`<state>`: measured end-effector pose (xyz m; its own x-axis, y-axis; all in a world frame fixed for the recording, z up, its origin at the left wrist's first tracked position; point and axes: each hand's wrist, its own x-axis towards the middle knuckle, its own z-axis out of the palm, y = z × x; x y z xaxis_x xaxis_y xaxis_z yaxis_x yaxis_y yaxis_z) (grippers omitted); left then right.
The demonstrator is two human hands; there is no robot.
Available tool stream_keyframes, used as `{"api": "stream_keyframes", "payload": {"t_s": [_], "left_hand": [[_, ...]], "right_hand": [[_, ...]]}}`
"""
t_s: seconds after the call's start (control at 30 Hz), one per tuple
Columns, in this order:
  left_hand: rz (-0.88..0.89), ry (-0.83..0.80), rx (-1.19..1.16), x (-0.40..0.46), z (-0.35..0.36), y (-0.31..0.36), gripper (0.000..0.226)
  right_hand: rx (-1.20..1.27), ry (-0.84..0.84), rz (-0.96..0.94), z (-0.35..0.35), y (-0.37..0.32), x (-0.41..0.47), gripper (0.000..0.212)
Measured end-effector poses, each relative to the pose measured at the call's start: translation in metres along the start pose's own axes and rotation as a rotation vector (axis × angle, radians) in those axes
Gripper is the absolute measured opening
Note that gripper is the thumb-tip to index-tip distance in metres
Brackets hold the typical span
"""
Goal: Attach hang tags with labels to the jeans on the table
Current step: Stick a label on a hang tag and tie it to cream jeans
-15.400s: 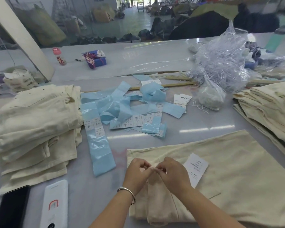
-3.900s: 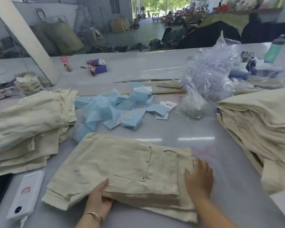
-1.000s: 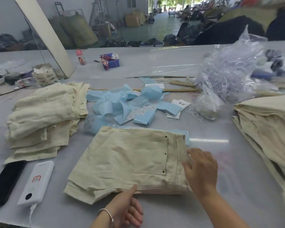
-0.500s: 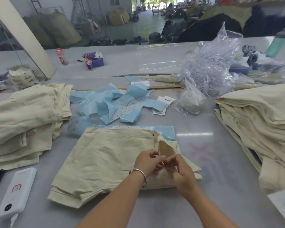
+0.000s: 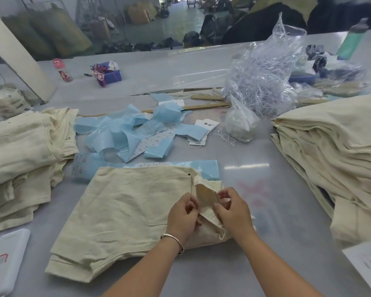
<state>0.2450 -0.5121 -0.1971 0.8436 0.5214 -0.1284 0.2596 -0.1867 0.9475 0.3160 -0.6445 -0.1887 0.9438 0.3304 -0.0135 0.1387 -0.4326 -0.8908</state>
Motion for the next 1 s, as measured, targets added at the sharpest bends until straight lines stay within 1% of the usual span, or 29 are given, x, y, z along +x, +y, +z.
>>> {"api": "stream_keyframes", "payload": {"t_s": [0.07,0.13,0.23,0.27,0.33,0.4,0.47,0.6,0.73,0.87,1.0], "left_hand": [[-0.013,-0.024,0.0,0.0,0.0,-0.001,0.038],[-0.078,-0.031,-0.037,0.0,-0.001,0.001,0.032],[-0.217,-0.076,-0.212,0.003,-0.007,0.009,0.011],[-0.246,-0.098,-0.24,0.006,-0.009,0.01,0.015],[-0.256,-0.119,-0.192,0.012,-0.012,0.01,0.026],[-0.234,-0.096,-0.122,0.016,-0.013,0.004,0.042],[-0.243,-0.074,-0.103,0.018,-0.015,0.0,0.05],[-0.269,-0.08,-0.135,0.02,-0.018,-0.002,0.048],[-0.309,-0.115,-0.173,0.021,-0.02,-0.002,0.043],[-0.308,-0.148,-0.192,0.02,-0.023,-0.004,0.037],[-0.304,-0.174,-0.163,0.019,-0.024,-0.006,0.043]], "right_hand": [[-0.042,-0.005,-0.059,0.002,-0.001,0.004,0.017],[-0.092,0.008,-0.144,0.007,-0.001,0.004,0.02],[-0.156,0.012,-0.226,0.014,-0.003,0.001,0.028],[-0.172,0.01,-0.243,0.015,-0.002,0.001,0.028],[-0.201,0.017,-0.284,0.015,-0.001,0.0,0.027],[-0.213,0.023,-0.316,0.015,0.0,0.0,0.028],[-0.202,0.025,-0.324,0.016,0.0,0.0,0.026],[-0.165,0.044,-0.308,0.017,0.0,0.001,0.02],[-0.133,0.048,-0.303,0.016,0.001,0.002,0.024],[-0.099,0.041,-0.349,0.016,0.002,0.002,0.024],[-0.081,0.073,-0.339,0.016,0.0,0.001,0.025]]}}
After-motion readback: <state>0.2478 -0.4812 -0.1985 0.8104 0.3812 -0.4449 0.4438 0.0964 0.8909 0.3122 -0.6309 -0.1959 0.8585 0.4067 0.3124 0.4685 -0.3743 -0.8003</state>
